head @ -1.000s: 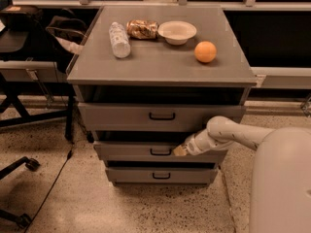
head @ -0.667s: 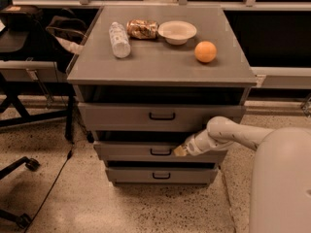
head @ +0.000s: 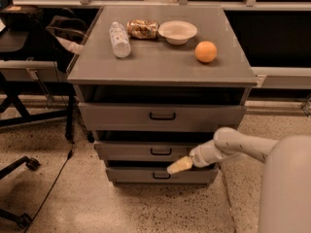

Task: Close middle drawer

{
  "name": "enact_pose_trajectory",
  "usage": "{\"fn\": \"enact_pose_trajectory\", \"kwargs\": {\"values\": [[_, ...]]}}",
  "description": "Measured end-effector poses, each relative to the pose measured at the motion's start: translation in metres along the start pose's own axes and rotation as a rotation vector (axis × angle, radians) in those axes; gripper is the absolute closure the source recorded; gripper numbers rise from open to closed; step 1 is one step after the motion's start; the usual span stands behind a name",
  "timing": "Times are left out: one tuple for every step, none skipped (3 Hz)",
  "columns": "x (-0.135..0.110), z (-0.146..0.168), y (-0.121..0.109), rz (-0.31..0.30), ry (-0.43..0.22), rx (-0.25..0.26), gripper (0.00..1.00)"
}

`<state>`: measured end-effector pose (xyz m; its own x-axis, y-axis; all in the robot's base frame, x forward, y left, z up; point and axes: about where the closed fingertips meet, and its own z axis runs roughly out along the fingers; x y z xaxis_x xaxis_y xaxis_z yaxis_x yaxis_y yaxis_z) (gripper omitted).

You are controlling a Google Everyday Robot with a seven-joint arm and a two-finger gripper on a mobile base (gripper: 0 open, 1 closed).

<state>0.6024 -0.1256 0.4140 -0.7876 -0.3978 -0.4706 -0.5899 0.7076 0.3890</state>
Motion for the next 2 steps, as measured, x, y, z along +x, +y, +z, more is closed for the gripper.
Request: {"fn": "enact_pose_trajectory", "kwargs": {"values": [[0.0356, -0.0107, 0.0018, 0.046, 0.006, -0.027, 0.00], [0.0356, -0.0107, 0.0018, 0.046, 0.006, -0.027, 0.00]]}}
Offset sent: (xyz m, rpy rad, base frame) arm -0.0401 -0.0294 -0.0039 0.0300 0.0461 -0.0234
